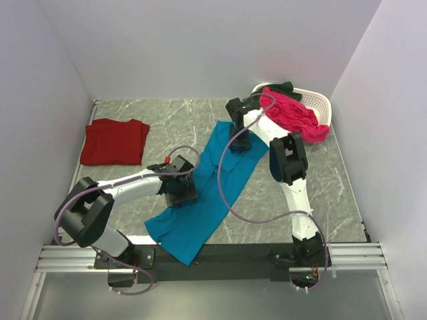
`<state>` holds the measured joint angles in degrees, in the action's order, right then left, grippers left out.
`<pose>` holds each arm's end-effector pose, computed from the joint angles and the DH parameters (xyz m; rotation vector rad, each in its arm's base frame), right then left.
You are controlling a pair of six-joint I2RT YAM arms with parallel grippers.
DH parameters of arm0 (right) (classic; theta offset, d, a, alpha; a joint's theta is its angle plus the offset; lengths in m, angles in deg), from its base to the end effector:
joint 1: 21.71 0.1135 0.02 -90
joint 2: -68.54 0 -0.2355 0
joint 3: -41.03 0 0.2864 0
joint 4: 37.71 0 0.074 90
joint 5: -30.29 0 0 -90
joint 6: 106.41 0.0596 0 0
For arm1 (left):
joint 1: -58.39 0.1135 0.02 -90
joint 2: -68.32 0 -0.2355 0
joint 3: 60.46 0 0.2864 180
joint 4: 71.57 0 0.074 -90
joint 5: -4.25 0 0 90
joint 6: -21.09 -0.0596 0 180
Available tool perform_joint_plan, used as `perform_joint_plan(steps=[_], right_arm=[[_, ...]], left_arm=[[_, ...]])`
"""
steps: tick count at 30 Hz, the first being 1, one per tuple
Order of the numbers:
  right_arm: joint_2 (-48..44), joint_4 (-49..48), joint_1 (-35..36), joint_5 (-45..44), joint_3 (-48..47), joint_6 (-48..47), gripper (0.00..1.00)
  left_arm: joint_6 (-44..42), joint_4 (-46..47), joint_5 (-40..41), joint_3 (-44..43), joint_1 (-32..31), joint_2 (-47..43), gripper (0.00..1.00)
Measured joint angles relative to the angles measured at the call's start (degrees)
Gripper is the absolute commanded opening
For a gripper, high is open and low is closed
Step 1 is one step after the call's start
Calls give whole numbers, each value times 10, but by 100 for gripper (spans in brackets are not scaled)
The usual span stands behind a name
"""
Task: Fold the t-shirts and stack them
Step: Fold the tshirt
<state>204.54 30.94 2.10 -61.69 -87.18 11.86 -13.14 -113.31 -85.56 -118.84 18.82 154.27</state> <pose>0.4624 0.2018 0.1084 0.1193 2.9095 0.1068 0.2348 -0.1938 0.0909 -0.4054 2.8424 -0.3843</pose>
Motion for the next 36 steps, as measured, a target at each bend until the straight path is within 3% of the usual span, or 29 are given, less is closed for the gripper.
perform_joint_plan(steps=[7,21,31,36], right_arm=[[78,9,12,40,-139,14,43],[115,-58,12,130,-191,44,49],[118,-105,10,161,-189,53,57],[54,-127,8,131,-117,28,60]], left_arm=[[22,-31,-36,-31,0,34,71],[39,-27,-113,-75,-10,88,71],[41,-59,-97,-130,-12,106,73],[35,-83,-46,-195,-12,86,86]])
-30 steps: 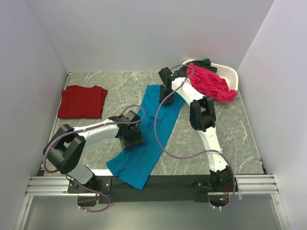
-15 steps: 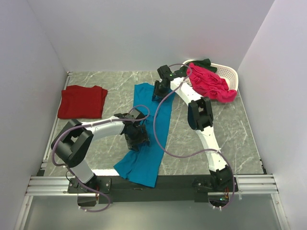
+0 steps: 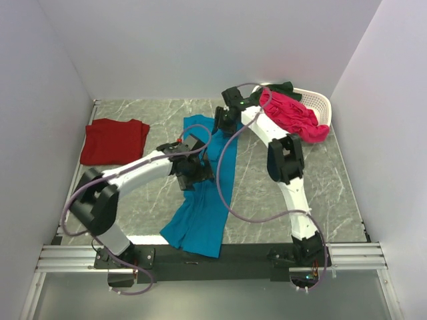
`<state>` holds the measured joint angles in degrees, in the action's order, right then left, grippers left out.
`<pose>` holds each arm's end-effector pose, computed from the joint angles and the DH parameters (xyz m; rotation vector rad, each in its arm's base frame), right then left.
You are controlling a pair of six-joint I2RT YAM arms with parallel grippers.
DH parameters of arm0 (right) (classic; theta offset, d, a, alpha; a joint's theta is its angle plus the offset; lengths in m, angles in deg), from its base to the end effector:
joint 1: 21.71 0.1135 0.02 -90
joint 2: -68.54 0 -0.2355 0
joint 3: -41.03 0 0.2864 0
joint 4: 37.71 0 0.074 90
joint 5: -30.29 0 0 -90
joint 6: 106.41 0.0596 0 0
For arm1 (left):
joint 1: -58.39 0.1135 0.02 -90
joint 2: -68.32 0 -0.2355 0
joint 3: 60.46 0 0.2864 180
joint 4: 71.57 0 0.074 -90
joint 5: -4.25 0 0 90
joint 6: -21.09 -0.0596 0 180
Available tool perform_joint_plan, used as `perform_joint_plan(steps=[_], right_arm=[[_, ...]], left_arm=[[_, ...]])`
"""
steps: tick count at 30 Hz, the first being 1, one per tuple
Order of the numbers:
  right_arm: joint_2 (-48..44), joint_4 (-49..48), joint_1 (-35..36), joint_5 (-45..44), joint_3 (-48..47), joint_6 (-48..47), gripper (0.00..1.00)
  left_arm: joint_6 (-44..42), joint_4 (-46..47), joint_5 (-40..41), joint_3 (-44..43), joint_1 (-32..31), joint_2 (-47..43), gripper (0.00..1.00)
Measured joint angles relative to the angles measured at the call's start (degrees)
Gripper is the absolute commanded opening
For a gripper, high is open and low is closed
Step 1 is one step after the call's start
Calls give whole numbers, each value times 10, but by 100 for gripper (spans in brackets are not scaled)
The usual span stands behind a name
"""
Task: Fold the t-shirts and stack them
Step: Fold the tshirt
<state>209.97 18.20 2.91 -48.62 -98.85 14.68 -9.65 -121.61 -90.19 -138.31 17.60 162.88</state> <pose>0.5058 0.2444 0.1409 0.0750 2.6663 0.5924 0.2739 -0.2424 0.1433 -0.4415 2.8590 -0.5281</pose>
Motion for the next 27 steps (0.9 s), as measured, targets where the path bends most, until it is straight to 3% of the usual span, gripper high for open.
perform_joint_plan(steps=[3,7,12,18,27], right_arm=[[-76,-2,-3,-24,51,-20,60],[-255,-17,-4,-48,196,-33,60],[-429,-36,20,-58,388,-26,59],[-408,-40,80,-52,484,-6,59],[-279,-50,100,-48,414,1,59]], left_arm=[[-6,-8,41,-11,0,-48,90],[-23,-17,78,-2,3,-110,90],[-59,-16,83,54,10,-106,90],[-100,-22,68,85,10,-65,89],[-102,-12,57,124,10,-66,89]])
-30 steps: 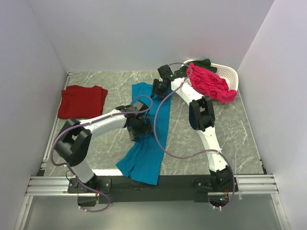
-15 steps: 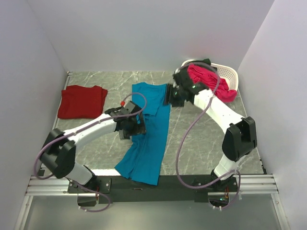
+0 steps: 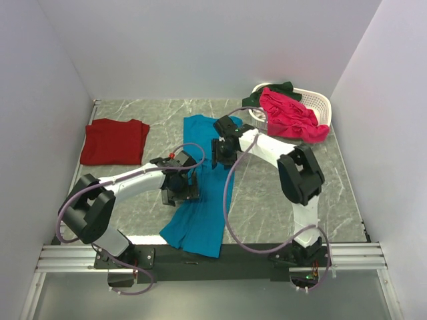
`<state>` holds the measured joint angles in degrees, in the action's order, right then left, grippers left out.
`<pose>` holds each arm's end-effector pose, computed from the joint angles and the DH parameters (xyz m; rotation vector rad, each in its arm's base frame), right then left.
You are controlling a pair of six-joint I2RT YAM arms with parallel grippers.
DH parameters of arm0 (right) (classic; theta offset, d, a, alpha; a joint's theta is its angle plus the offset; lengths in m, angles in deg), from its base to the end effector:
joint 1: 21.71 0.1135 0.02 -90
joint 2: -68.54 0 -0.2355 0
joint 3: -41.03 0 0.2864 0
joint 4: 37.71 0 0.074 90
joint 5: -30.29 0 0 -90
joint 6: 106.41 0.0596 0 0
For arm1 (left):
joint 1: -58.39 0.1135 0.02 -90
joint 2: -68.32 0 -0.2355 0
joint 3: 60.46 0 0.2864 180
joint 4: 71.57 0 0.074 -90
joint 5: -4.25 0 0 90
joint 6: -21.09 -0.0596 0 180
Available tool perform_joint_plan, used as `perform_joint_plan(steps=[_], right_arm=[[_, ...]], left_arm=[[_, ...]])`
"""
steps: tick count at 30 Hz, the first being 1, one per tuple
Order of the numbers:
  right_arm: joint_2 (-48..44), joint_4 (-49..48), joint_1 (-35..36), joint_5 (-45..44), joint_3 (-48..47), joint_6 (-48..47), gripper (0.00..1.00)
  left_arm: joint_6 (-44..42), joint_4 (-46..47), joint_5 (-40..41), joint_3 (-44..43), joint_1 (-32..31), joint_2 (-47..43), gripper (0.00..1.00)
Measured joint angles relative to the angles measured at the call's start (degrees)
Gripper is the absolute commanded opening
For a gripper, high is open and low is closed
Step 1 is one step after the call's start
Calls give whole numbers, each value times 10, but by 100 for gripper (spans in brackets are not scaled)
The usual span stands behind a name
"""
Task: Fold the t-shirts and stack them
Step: Fold the tshirt
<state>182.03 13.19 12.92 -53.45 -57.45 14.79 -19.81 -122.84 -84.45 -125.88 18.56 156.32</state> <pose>0.3624 0.2582 0.1337 -0.1170 2.8097 0.4551 0.2415 -0.1997 0.1106 -0.2401 2.9029 -0.2659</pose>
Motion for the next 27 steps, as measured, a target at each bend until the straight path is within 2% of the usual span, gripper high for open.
perform_joint_plan(steps=[8,17,27], right_arm=[[91,14,0,-38,-70,-9,59],[117,43,1,-73,-112,-18,58],[168,87,1,-98,-197,-44,59]], left_arm=[[17,2,-2,41,0,-1,89],[49,21,-12,73,-4,-27,88],[102,30,-41,89,-43,-40,88]])
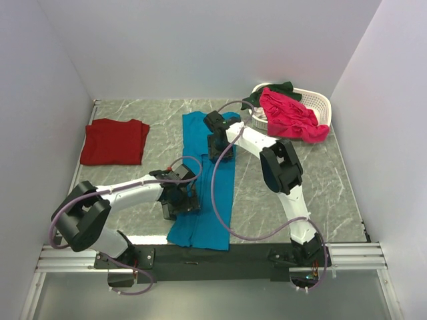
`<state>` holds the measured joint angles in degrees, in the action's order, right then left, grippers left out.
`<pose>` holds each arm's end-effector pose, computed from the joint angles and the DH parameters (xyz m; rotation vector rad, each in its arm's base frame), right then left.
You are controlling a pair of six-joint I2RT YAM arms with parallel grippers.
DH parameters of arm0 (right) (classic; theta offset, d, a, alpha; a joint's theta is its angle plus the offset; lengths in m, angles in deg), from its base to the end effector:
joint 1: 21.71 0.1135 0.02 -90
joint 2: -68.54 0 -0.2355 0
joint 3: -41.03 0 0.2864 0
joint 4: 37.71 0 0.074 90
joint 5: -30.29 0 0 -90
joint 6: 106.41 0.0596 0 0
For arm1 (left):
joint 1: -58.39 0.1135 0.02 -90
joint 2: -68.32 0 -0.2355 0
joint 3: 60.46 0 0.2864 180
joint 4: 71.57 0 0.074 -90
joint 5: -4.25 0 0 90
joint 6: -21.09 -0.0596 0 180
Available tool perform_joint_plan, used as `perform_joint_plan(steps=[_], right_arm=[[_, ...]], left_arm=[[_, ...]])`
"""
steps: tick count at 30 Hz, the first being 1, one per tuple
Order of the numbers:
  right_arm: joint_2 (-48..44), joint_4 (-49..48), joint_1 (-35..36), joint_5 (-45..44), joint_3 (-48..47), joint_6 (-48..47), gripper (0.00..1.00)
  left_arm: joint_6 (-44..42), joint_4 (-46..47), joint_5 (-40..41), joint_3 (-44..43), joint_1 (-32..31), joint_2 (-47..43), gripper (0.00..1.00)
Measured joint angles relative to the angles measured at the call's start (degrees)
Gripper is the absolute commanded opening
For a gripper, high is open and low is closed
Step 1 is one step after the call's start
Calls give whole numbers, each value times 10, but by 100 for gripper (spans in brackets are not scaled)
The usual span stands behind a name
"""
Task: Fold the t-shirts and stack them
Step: Fold the tshirt
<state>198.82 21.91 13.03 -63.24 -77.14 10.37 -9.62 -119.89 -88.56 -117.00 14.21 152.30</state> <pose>0.4081 0.2786 0.1063 -0.1826 2.8263 0.1579 0.2004 -0.1989 0.0863 -0.3862 2.9821 -0.3406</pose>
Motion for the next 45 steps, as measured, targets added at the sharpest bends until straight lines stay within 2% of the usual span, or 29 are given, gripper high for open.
perform_joint_plan(steps=[7,11,17,19,22,25,30,37,43,45], right_arm=[[16,11,0,-3,-33,-6,59],[-32,-2,0,-4,37,-5,60],[-269,5,17,5,254,26,60],[-349,11,42,16,314,46,60],[-409,14,93,41,378,78,59],[-417,8,150,72,439,116,59],[-417,-9,205,111,517,175,59],[-444,-69,243,152,589,244,54],[-437,-118,271,181,606,270,52],[-427,-135,280,186,609,277,49]], left_arm=[[20,-9,-12,7,-16,-11,90],[36,-68,9,6,-22,-49,94],[49,-147,60,-25,-17,-104,96],[47,-156,68,-25,-10,-102,96],[44,-162,74,-17,3,-98,95],[44,-166,78,-3,11,-99,92],[44,-146,68,48,11,-137,84],[47,-87,30,133,12,-241,79],[60,-66,10,169,12,-276,79],[64,-61,6,175,12,-283,77]])
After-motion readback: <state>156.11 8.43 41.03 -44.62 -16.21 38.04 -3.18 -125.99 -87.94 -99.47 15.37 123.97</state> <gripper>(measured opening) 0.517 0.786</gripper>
